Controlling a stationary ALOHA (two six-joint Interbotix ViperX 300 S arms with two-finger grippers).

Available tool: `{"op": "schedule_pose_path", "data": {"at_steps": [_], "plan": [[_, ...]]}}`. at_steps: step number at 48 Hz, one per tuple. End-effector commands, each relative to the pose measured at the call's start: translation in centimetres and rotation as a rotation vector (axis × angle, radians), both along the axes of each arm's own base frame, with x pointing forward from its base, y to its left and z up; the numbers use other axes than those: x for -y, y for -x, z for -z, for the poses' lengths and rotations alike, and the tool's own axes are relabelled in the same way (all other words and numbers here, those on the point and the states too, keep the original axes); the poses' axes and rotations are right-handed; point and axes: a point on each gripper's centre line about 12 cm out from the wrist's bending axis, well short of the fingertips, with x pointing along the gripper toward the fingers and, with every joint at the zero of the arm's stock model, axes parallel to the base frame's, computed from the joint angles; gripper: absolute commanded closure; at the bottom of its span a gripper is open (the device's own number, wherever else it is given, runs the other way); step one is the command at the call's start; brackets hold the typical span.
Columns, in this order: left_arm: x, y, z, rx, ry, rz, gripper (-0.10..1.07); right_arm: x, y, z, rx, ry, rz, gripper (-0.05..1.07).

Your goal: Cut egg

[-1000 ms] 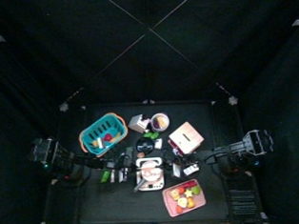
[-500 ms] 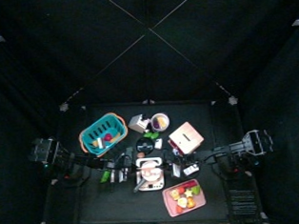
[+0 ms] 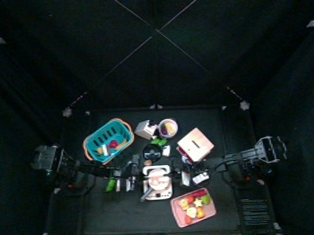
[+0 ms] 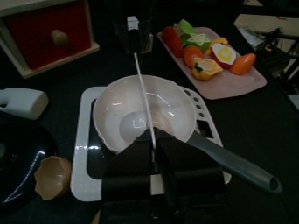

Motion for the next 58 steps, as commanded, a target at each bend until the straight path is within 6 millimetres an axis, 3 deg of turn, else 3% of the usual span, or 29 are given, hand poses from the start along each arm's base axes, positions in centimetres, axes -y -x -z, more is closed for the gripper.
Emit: {"op": "schedule_pose_path", "data": {"at_steps": [1, 58], "plan": [[0.9, -0.6, -0.9, 0.034, -0.001, 0.028, 0.58, 0.5, 0.2, -1.3, 0.031, -0.004, 0.018, 0.55], [0.8, -1.7, 0.8, -0.009, -0.006, 0.020, 0.59, 0.5, 1.8, -0.6, 0.000, -0.029, 0.037, 0.55]]}}
